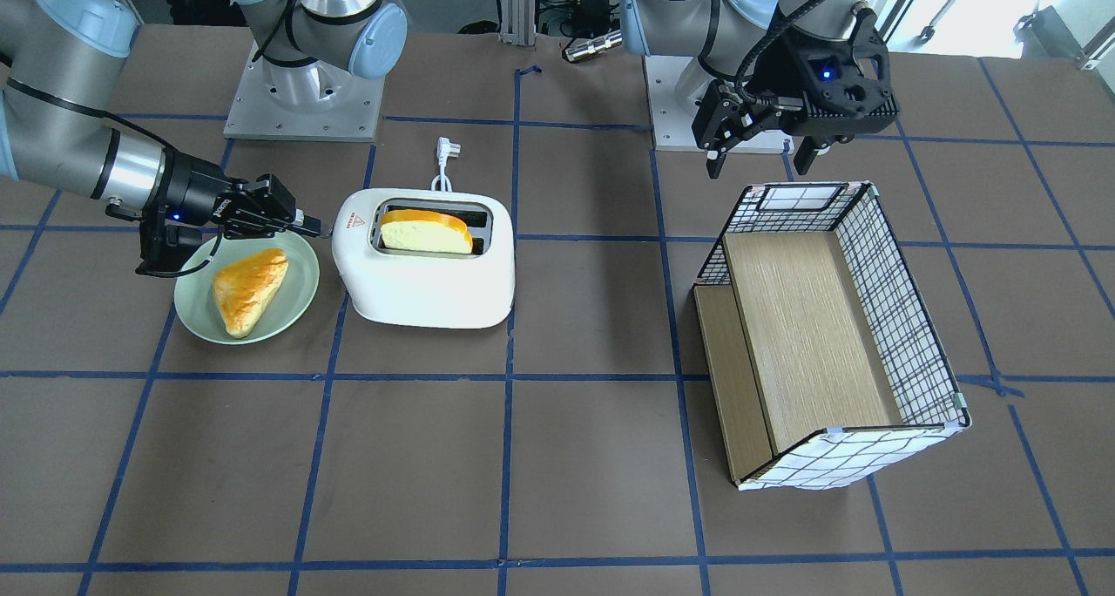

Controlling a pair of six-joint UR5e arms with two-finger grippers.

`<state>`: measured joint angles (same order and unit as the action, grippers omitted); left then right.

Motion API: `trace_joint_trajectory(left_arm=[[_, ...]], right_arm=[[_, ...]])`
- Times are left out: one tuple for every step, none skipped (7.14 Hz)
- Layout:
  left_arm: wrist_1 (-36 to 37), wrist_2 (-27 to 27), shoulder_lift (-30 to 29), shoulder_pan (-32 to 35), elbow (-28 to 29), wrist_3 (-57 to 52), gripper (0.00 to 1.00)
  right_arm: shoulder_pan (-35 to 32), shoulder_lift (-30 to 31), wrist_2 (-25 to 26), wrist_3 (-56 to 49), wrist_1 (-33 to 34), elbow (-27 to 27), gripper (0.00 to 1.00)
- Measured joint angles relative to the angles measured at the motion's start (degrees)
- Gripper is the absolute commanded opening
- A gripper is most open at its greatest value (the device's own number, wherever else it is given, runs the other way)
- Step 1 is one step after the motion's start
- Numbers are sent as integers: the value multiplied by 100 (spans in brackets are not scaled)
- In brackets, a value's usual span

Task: Press toaster with right arm
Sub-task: 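Position the right gripper above the toaster lever beside the plate, then press the toaster lever down with the right gripper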

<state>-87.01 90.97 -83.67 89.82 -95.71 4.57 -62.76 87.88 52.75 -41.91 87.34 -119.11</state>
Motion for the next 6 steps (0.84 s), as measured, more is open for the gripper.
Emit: trace_joint_trajectory(left_arm=[[0, -1, 0, 0, 0, 0, 100], [0, -1, 0, 0, 0, 0, 100], [0, -1, 0, 0, 0, 0, 100], [0, -1, 0, 0, 0, 0, 100], [0, -1, 0, 0, 0, 0, 100], [0, -1, 0, 0, 0, 0, 100]], right_arm=[[-7, 0, -81, -5, -19, -4, 0], [-12, -1, -119, -36, -28, -8, 0], [-15, -15, -125, -81, -31, -15, 0], [-16, -37, -121, -106, -32, -20, 0], [-16, -51, -118, -117, -31, -33, 0], [-16, -62, -121, -126, -24, -66, 0]])
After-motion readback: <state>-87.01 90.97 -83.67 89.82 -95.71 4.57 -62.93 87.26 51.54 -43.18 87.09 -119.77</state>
